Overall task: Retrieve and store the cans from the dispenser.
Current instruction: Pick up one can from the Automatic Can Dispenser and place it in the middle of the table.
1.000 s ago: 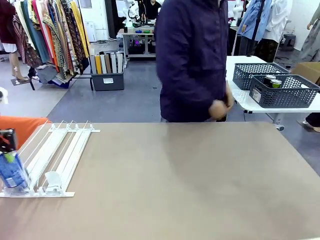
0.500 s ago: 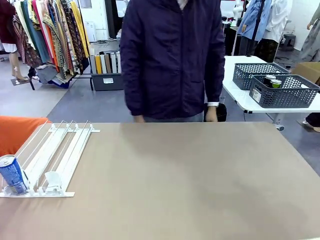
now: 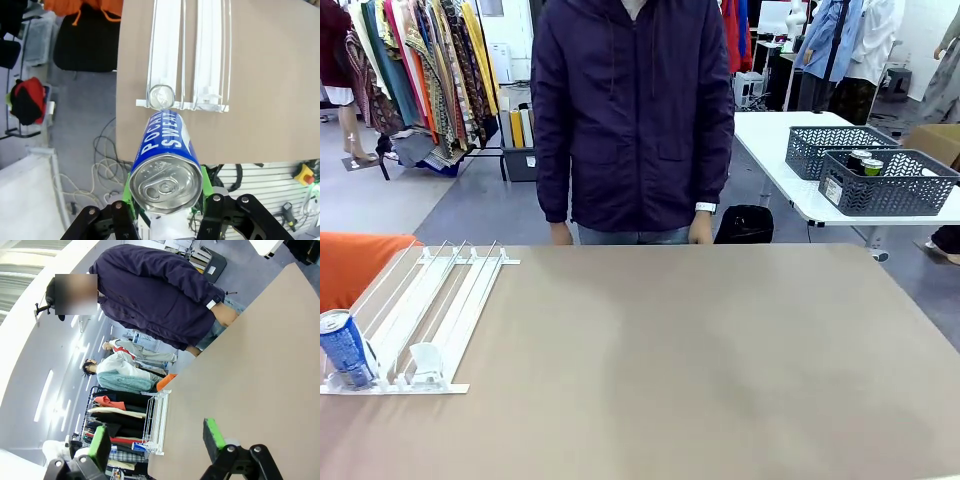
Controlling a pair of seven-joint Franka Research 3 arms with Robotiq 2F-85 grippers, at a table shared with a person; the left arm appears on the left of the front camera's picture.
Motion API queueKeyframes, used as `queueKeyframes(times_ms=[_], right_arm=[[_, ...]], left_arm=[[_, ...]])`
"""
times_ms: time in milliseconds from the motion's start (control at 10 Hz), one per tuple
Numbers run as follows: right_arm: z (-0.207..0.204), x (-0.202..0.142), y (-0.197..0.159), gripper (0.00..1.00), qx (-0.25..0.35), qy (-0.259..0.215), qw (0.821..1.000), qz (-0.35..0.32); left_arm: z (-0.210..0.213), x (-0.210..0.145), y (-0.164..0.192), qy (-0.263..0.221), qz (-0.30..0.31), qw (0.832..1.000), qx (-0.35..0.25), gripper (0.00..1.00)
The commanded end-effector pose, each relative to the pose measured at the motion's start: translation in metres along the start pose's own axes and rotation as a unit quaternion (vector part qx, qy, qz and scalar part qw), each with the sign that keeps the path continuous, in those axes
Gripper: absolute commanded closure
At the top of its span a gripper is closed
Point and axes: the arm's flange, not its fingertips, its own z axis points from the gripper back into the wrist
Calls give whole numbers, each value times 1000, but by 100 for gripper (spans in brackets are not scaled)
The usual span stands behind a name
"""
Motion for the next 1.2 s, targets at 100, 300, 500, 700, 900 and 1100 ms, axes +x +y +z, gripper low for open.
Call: queueKeyframes(times_ms=[100,300,500,700,900,1100], right_arm=[[0,3,4,0,6,-6,1000,-5],[0,3,4,0,6,-6,1000,-5],[0,3,4,0,6,-6,1000,-5],[0,3,4,0,6,-6,1000,-5],[0,3,4,0,6,-6,1000,-5],[0,3,4,0,6,-6,1000,-5]], left_arm=[[6,-8,-2,-9,-2,1000,6,100],[-4,10,-25,-29,-11,999,-17,100],[-20,54,-110,-42,-81,996,-19,100],[-45,88,-229,-32,-204,978,-26,100],[-78,89,-326,-1,-303,952,-37,100],[-118,75,-402,-6,-329,943,-43,100]])
